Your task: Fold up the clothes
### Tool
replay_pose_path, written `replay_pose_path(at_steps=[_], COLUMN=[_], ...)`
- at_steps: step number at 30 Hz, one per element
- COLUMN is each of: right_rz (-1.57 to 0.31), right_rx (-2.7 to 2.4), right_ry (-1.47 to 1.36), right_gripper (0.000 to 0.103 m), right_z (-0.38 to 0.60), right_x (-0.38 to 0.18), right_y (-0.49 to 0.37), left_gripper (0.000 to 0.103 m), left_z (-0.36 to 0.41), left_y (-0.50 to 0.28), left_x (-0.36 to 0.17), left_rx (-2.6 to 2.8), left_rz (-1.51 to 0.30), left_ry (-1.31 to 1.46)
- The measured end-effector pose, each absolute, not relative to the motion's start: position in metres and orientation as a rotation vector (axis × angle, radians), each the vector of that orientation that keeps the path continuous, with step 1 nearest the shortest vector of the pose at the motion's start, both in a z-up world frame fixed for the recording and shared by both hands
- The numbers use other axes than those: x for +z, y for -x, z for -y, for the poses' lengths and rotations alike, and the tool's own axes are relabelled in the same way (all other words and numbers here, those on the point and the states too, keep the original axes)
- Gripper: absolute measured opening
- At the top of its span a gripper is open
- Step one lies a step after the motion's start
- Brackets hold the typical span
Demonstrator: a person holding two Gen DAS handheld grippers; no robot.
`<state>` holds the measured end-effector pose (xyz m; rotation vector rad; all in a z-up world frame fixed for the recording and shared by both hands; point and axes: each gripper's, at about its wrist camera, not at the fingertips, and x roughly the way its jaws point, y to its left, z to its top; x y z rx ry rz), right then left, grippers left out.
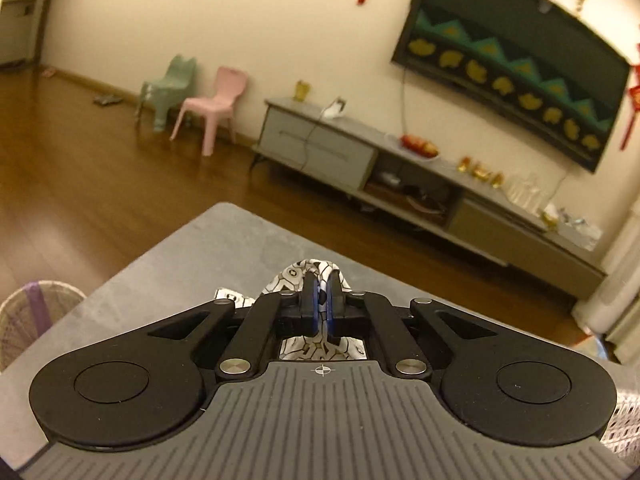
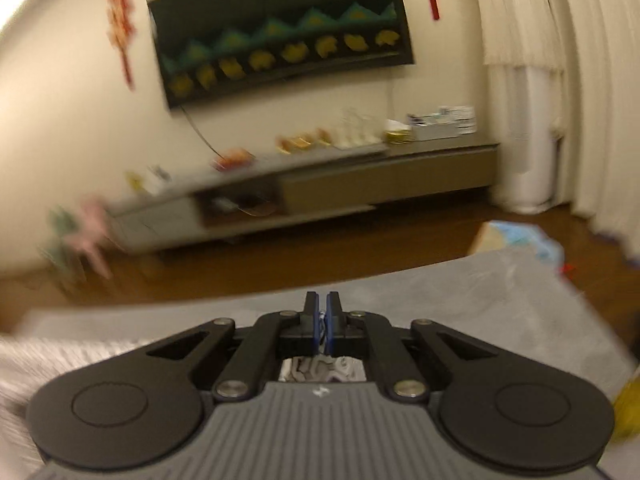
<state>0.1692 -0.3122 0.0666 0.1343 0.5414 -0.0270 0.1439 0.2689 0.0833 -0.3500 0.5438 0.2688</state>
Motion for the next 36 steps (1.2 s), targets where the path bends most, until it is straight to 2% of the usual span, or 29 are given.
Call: replay_pose_path(at_steps=[2, 3, 4, 5, 6, 7, 8, 10, 12, 13, 15, 16, 17, 18, 19, 24, 26, 27, 28, 29, 30, 32, 35, 36], right_rz=[-0.616, -0.656, -0.686, -0.678, -0.67, -0.664, -0.666, -0.675, -0.719, -0.734, -0.751, -0.757, -0.78, -0.805, -0.828, -0.534, -0.456, -0.486, -0.552, -0.633, -0.706, -0.807, -0.859, -0.89], right_rx=[-0.119, -0.157, -0.184, -0.17, -0.156, -0.143, -0.128, -0.099, -0.045, -0.005, 0.079, 0.096, 0.086, 0.076, 0.062, -0.057, -0.193, -0.268, -0.33, -0.362, -0.365, -0.28, -0.145, -0.137], right_ry=[-0.043, -0.032, -0.034, -0.084, -0.133, -0.173, -0.177, -0.182, -0.139, -0.091, 0.024, 0.066, 0.104, 0.139, 0.158, -0.02, -0.083, -0.102, -0.124, -0.152, -0.183, -0.205, -0.126, -0.104], right_gripper=[0.01, 0.024, 0.031, 0.032, 0.048, 0.063, 0.064, 0.065, 0.065, 0.069, 0.079, 0.076, 0.067, 0.028, 0.009, 0.01, 0.021, 0.048, 0.069, 0.066, 0.059, 0.06, 0.087, 0.087], right_z=[0.3, 0.298, 0.298, 0.302, 0.306, 0.31, 0.31, 0.31, 0.298, 0.291, 0.264, 0.254, 0.248, 0.243, 0.241, 0.287, 0.316, 0.331, 0.346, 0.357, 0.363, 0.361, 0.338, 0.331], right_x=[0.039, 0.027, 0.017, 0.012, 0.008, 0.003, -0.004, -0.019, -0.032, -0.034, -0.036, -0.039, -0.041, -0.044, -0.045, 0.027, 0.04, 0.029, 0.012, -0.004, -0.016, -0.025, -0.026, -0.031], right_y=[-0.205, -0.213, -0.216, -0.202, -0.188, -0.174, -0.155, -0.121, -0.111, -0.114, -0.122, -0.128, -0.137, -0.146, -0.152, -0.143, -0.146, -0.152, -0.158, -0.159, -0.153, -0.133, -0.103, -0.098], left_gripper=[0.003, 0.009, 0.014, 0.021, 0.041, 0.056, 0.06, 0.063, 0.06, 0.057, 0.058, 0.06, 0.06, 0.06, 0.06, 0.059, 0.059, 0.059, 0.059, 0.059, 0.061, 0.065, 0.067, 0.061], left_z=[-0.262, -0.259, -0.258, -0.26, -0.263, -0.267, -0.271, -0.282, -0.293, -0.298, -0.301, -0.298, -0.296, -0.294, -0.292, -0.288, -0.287, -0.287, -0.287, -0.288, -0.287, -0.285, -0.277, -0.274], left_y=[-0.168, -0.174, -0.171, -0.159, -0.145, -0.129, -0.113, -0.088, -0.08, -0.08, -0.082, -0.083, -0.084, -0.085, -0.088, -0.097, -0.102, -0.102, -0.102, -0.1, -0.099, -0.101, -0.104, -0.105], left_x=[0.064, 0.053, 0.046, 0.042, 0.039, 0.036, 0.03, 0.013, -0.003, -0.01, -0.012, -0.013, -0.015, -0.016, -0.019, -0.032, -0.035, -0.036, -0.037, -0.037, -0.037, -0.039, -0.043, -0.044], left_rx=[0.26, 0.271, 0.286, 0.284, 0.278, 0.276, 0.287, 0.34, 0.367, 0.366, 0.324, 0.322, 0.324, 0.327, 0.325, 0.335, 0.344, 0.351, 0.359, 0.363, 0.367, 0.36, 0.341, 0.334], left_rz=[-0.637, -0.67, -0.674, -0.649, -0.617, -0.582, -0.557, -0.544, -0.6, -0.646, -0.642, -0.648, -0.66, -0.672, -0.686, -0.728, -0.739, -0.742, -0.744, -0.746, -0.749, -0.761, -0.777, -0.781], left_ry=[0.294, 0.266, 0.256, 0.262, 0.272, 0.278, 0.278, 0.288, 0.337, 0.371, 0.39, 0.38, 0.369, 0.357, 0.349, 0.306, 0.292, 0.284, 0.276, 0.269, 0.258, 0.23, 0.173, 0.152])
